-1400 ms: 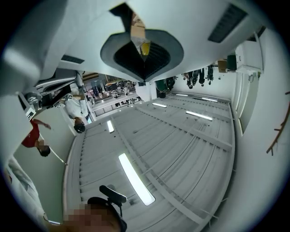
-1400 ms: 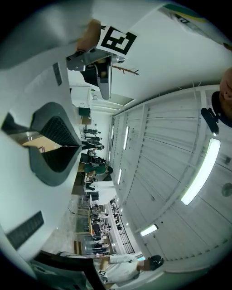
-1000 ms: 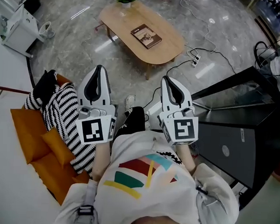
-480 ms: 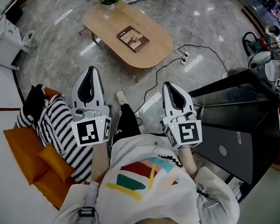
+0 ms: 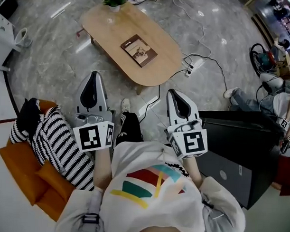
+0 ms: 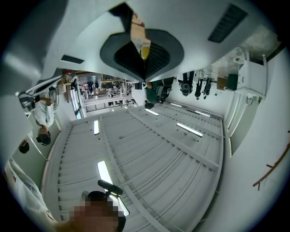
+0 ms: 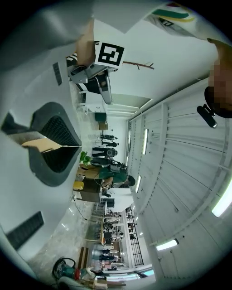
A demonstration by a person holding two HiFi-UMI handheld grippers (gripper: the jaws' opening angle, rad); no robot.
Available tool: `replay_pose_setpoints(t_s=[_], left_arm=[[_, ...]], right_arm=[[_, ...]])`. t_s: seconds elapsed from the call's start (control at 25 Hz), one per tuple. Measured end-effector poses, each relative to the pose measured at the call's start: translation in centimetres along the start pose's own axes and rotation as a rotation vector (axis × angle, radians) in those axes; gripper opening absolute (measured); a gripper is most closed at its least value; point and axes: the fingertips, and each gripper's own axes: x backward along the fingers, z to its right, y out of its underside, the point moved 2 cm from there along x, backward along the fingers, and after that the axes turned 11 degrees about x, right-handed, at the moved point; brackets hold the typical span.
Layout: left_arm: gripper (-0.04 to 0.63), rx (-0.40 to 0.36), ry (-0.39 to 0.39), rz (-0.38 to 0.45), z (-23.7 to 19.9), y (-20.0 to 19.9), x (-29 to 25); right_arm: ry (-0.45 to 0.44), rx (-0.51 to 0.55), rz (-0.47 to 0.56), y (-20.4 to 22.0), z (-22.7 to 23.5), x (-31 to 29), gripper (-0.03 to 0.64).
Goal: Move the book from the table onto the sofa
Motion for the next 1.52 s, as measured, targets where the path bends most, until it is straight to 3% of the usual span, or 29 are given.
replay_pose_setpoints(t_s=[0.44, 0.68, 0.88, 1.0, 1.16, 1.4, 1.52], left_arm=[[0.008, 0.020, 0.052, -0.043, -7.1, -0.1, -14.8], [0.008, 0.034, 0.143, -0.068, -6.8, 1.3, -20.8], [0.008, 0.038, 0.179, -0.062, -6.1, 1.8, -22.8], [0.008, 0.036, 0.133, -0.055, -7.1, 2.1, -23.4], [0.008, 0.008, 0.037, -0.039, -7.5, 0.0, -23.9], [0.008, -0.120, -0.118, 0.030, -7.5, -3.7, -24.9], [0.008, -0.133, -0.183, 0.054, -7.2, -4.0, -25.7]], right_arm=[[0.091, -0.030, -0.034, -3.3, 4.7, -13.7, 0.016], [0.188, -0.045, -0.098, -2.7, 6.9, -15.4, 0.017], [0.225, -0.073, -0.148, -1.0, 7.8, -15.2, 0.017], [0.188, -0.082, -0.124, -0.6, 8.3, -17.0, 0.017], [0.075, -0.092, -0.090, -1.4, 10.0, -20.7, 0.017], [-0.107, -0.074, 0.055, -4.3, 12.9, -26.2, 0.017], [-0.160, -0.078, 0.105, -4.6, 14.7, -28.1, 0.017]])
